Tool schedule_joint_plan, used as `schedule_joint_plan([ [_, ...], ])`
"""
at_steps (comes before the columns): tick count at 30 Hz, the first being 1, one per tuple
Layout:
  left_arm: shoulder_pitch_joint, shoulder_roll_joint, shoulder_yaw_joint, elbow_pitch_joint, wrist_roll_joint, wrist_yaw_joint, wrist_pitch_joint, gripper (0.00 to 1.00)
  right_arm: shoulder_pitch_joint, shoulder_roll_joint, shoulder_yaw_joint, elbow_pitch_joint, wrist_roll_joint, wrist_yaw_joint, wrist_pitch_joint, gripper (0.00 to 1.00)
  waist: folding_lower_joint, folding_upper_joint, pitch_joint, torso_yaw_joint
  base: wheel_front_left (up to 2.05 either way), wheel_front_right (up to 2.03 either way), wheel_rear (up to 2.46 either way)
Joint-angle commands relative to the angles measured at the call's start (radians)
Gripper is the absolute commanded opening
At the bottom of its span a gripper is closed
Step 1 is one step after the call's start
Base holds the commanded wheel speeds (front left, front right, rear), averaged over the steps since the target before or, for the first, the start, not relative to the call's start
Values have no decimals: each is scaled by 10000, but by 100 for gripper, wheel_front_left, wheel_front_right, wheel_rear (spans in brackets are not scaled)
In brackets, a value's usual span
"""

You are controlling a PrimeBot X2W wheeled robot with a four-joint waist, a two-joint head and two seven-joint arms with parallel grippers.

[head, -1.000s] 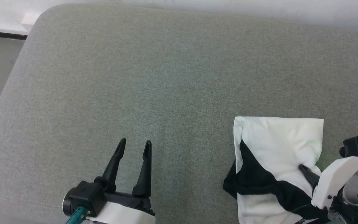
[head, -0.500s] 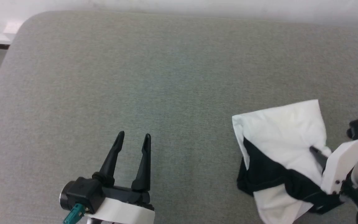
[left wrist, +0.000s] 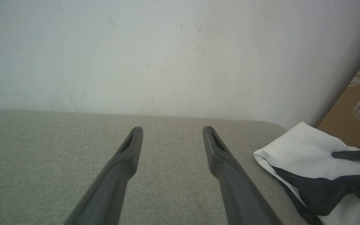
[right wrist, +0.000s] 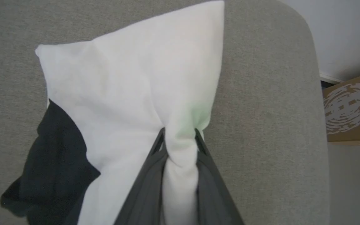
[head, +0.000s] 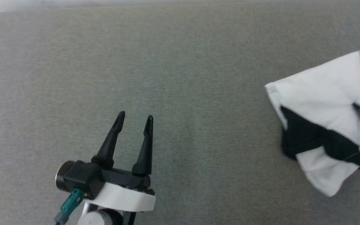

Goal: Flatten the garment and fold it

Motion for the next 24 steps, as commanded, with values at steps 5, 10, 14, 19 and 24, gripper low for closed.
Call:
schedule_joint_plan([
  [5,-478,92,-67,-104,240,5,120,100,-906,-1506,456,469,-318,-21,-499,0,-1,-1,917,-804,0,0,0],
  [10,-844,154,-99,-231,459,48,199,100,-1558,-2365,583,1028,-380,-21,-804,0,-1,-1,1510,-1134,0,0,0],
  [14,-1184,311,-164,-418,769,63,371,100,-2029,-2674,658,1414,-489,-21,-1125,0,-1,-1,2015,-1403,0,0,0],
  [19,-1542,398,-263,-648,1052,101,611,100,-2450,-2852,621,2001,-761,-21,-1568,0,-1,-1,2521,-1661,0,0,0],
  [24,-1793,534,-313,-800,1252,106,846,100,-2783,-3003,399,2621,-1233,-21,-2037,0,-1,-1,2958,-1794,0,0,0],
])
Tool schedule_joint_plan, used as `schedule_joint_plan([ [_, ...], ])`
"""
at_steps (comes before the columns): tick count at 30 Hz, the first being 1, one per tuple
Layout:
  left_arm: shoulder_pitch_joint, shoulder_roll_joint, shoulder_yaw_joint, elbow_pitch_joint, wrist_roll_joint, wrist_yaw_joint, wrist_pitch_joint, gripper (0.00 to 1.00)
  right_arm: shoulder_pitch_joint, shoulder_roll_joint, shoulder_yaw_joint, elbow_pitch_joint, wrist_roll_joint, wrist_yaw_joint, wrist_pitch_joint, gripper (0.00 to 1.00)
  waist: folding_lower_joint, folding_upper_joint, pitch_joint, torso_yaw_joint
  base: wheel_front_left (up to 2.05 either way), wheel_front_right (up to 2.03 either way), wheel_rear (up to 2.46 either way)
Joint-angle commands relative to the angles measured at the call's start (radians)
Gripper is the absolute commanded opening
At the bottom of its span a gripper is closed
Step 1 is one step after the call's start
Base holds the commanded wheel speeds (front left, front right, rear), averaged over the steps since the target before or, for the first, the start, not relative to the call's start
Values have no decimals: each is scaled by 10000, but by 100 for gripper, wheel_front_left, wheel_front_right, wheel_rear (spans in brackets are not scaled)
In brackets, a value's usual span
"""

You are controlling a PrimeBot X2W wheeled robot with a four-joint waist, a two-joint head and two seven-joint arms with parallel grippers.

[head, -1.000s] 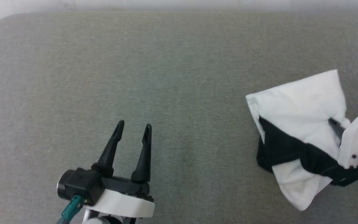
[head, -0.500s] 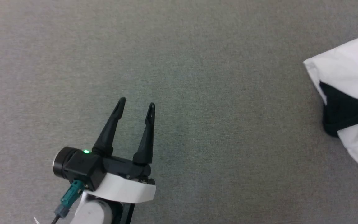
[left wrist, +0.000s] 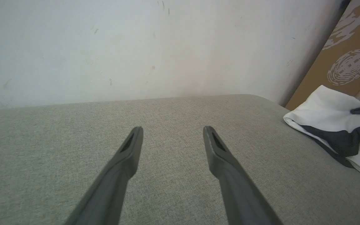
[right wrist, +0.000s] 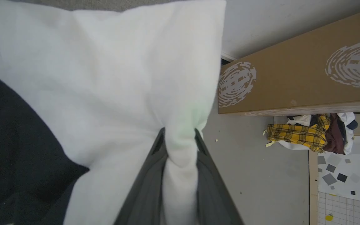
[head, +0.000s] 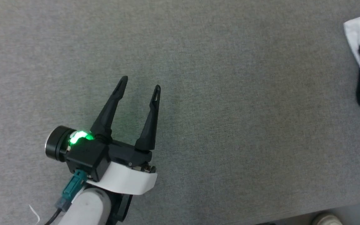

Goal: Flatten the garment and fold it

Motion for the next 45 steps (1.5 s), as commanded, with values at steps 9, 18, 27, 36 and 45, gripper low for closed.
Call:
schedule_joint_plan([
  [9,-619,156,-67,-311,643,163,-271,100,-607,-117,-565,1229,-772,-23,-836,0,-1,0,826,-112,0,0,0],
  [18,-623,14,125,-536,927,626,-874,100,-846,167,-1037,2030,-1242,-23,-1163,1,-1,0,994,111,0,0,0],
  [27,-483,-222,533,-643,702,1036,-1193,100,-943,349,-1182,2395,-1483,-23,-1324,100,-1,0,797,219,0,0,0],
  [36,-223,-438,696,-553,415,1082,-1423,100,-778,435,-1252,2290,-1527,-23,-1638,100,-1,0,26,270,0,0,0],
  [45,445,-775,1030,-349,58,975,-1499,100,137,2007,-1658,631,-560,-23,-2662,100,-1,0,-1523,593,0,0,0],
])
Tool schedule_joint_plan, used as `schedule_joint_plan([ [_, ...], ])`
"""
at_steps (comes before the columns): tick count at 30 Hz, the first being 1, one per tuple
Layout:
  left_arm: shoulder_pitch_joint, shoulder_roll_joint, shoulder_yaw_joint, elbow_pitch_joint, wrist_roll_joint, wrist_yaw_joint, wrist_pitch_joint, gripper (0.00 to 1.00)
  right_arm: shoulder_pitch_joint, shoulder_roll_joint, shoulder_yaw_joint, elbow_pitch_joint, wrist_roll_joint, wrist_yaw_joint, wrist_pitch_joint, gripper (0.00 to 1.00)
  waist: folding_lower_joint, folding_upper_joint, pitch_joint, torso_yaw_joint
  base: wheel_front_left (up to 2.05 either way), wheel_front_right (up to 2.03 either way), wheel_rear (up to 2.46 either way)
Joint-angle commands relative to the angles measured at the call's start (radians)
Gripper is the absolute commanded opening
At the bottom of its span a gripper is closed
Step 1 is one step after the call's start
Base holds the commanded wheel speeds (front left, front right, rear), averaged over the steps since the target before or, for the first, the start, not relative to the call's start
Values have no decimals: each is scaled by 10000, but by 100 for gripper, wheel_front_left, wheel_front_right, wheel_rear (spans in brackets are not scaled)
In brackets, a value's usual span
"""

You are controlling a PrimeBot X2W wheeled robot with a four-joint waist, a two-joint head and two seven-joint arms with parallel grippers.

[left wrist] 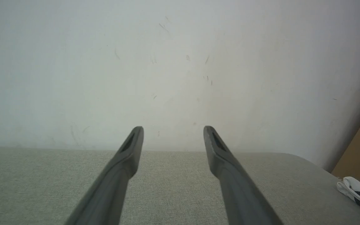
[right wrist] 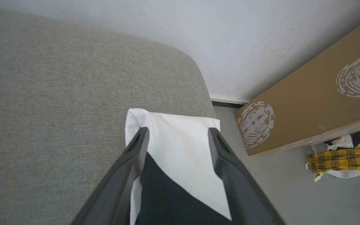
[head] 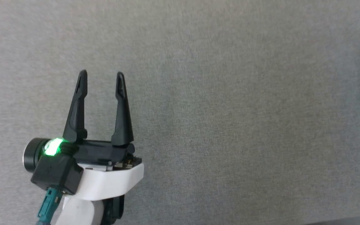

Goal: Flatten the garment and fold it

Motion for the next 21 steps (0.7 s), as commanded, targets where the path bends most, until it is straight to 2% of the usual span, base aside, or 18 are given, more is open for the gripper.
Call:
schedule_joint_plan([
  [1,149,-42,80,46,-19,-59,-52,100,285,185,-7,-259,128,-21,-110,100,1,-1,-847,288,0,0,0],
  [10,803,-162,521,477,15,-317,-55,100,2351,1464,109,-3193,346,-21,-1140,100,1,-1,-2271,1087,0,0,0],
  [14,1052,-61,648,927,217,-343,-56,100,3206,2326,151,-4197,109,-21,-1936,100,1,-1,-2840,1420,0,0,0],
  [21,1576,-17,766,1561,469,-374,-56,100,4624,3722,226,-4864,-845,-21,-3488,100,1,-1,-3438,1827,0,0,0],
])
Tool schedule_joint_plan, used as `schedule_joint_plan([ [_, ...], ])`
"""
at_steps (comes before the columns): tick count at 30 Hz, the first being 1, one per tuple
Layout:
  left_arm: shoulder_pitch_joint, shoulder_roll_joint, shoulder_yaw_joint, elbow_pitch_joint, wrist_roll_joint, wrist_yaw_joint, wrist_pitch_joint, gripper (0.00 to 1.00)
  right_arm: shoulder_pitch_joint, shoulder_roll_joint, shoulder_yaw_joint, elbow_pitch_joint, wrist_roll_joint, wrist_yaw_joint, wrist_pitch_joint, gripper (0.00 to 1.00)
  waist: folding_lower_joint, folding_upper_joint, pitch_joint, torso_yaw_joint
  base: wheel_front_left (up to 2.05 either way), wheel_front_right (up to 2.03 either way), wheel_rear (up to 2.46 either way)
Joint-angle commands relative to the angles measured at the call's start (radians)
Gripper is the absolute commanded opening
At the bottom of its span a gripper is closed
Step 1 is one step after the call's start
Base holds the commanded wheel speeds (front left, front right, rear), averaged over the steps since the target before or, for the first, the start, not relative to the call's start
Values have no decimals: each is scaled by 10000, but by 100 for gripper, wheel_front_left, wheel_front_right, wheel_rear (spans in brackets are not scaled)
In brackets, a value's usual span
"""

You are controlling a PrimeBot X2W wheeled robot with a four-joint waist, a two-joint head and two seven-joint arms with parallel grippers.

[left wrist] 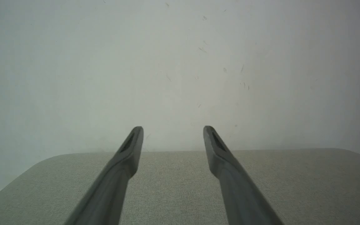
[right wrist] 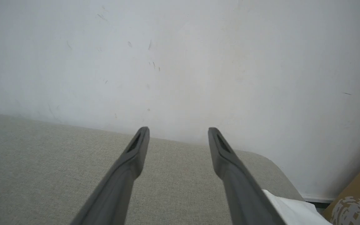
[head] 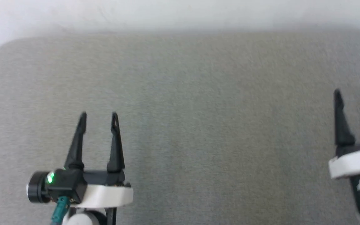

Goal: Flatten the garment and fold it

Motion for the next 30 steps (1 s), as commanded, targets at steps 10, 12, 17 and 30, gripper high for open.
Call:
schedule_joint_plan([
  [10,666,-143,-328,955,136,-638,-47,100,1466,915,-385,757,-1132,-21,-1549,100,2,2,-1020,733,0,0,0],
  [12,786,-267,-328,1069,97,-743,-47,100,1624,954,-569,883,-1189,-21,-1770,100,2,2,-1067,742,0,0,0],
  [17,1133,-581,-173,1179,81,-954,-47,100,1872,965,-570,1523,-470,-21,-2056,100,2,2,-1070,651,0,0,0],
  [30,1167,-921,233,1115,260,-1147,19,0,1812,932,-404,1885,-433,0,-2156,0,4,0,-819,535,0,0,0],
])
